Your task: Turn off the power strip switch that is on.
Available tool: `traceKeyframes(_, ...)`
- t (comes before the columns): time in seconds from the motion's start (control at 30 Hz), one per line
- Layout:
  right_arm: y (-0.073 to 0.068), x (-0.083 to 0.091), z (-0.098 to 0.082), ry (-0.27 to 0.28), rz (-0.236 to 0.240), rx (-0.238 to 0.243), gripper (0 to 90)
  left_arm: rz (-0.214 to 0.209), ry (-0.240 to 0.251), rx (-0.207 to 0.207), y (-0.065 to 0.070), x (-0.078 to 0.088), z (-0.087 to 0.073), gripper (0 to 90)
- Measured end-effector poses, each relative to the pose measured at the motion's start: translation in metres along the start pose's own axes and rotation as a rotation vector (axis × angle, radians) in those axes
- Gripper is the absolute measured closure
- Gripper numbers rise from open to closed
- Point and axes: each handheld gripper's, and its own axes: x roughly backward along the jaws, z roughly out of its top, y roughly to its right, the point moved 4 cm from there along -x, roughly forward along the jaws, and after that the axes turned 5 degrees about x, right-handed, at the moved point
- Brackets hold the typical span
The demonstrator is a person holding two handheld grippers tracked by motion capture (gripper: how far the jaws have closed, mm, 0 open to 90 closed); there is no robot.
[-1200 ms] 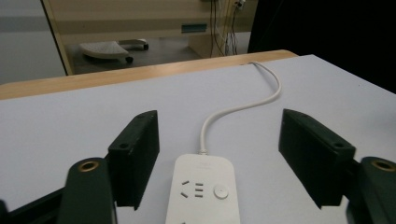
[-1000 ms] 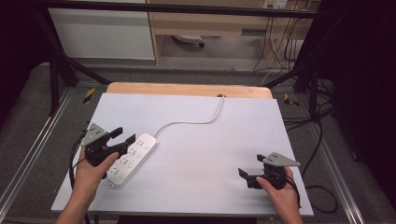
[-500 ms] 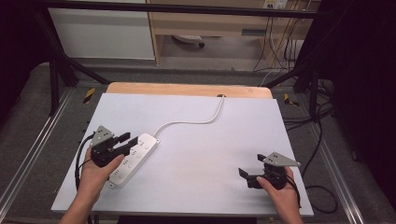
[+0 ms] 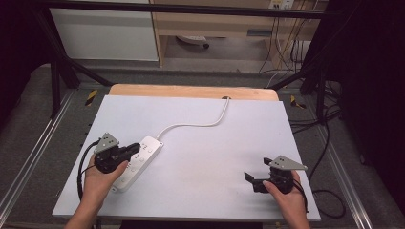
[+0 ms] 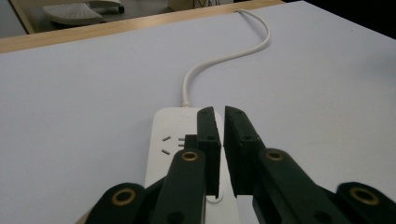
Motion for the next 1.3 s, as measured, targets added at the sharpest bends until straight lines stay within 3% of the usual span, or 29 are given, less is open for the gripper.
traceKeyframes(0.63, 0.0, -0.002, -0.001, -0.009, 0.0, 0.0, 4.8, -0.019, -0.084, 0.012, -0.005, -0.006, -0.01, 90.0)
traceKeyframes(1.03, 0.001, -0.002, -0.003, -0.02, -0.001, -0.01, 4.6, -0.022, -0.175, 0.007, -0.006, -0.017, -0.02, 90.0)
traceKeyframes(1.3, 0.001, -0.002, -0.003, -0.024, -0.003, -0.007, 4.6, -0.023, -0.189, 0.008, -0.006, -0.02, -0.021, 90.0)
